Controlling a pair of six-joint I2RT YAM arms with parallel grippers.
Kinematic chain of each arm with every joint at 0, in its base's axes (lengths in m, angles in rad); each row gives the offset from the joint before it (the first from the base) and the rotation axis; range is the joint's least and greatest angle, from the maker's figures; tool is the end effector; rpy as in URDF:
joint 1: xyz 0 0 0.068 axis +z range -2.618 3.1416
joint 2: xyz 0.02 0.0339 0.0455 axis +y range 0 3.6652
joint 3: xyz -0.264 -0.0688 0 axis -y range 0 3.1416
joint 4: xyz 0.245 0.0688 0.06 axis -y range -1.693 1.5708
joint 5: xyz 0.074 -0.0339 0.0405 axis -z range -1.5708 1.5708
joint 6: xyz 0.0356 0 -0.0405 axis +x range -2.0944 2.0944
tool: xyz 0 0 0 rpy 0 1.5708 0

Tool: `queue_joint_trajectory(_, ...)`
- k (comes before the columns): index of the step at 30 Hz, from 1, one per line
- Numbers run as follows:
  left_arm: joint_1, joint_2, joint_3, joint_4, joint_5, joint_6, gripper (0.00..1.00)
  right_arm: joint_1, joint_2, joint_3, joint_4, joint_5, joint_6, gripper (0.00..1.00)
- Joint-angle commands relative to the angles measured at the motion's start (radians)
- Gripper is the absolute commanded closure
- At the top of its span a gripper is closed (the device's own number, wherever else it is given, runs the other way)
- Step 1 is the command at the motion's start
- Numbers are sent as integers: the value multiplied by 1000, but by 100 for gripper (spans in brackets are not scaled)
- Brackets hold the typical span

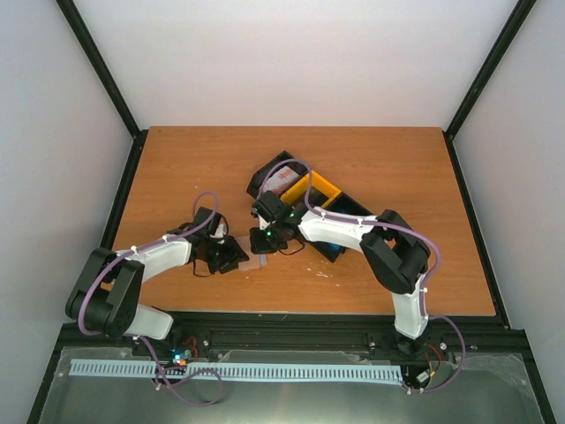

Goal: Put the credit cards into the card holder
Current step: Close the card holder at the center of the board.

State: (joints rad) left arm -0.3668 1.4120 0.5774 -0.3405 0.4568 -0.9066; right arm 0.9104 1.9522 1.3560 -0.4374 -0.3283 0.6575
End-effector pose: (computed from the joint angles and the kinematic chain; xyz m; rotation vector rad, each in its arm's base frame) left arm 0.2073 -0.0964 0.1352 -0.6561 2.8887 -0.9058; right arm 0.2423 0.3307 0.1781 -0.4892 2.8157 0.8897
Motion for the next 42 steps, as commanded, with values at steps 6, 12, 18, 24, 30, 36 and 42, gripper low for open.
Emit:
queue_joint_trajectory(6,-1,39,-53,-27,-77,-2,66,8,76,34,11,-69,-19,97)
queue_joint_trajectory(12,-1,44,-56,-22,-75,4,68,8,71,33,57,-60,1,97)
queue_joint_trajectory(18,-1,48,-56,-22,-75,9,69,8,65,24,80,-45,18,97)
queue_joint_trajectory(24,-1,50,-59,-17,-72,10,69,8,71,23,96,-44,23,97)
queue_joint_trajectory(30,-1,53,-59,-14,-70,9,69,8,79,18,102,-50,20,97)
queue_joint_trajectory(36,-1,53,-57,-14,-72,3,69,8,103,20,88,-69,12,97)
queue_joint_trajectory(42,-1,51,-60,-14,-75,-5,69,8,116,23,70,-66,7,97)
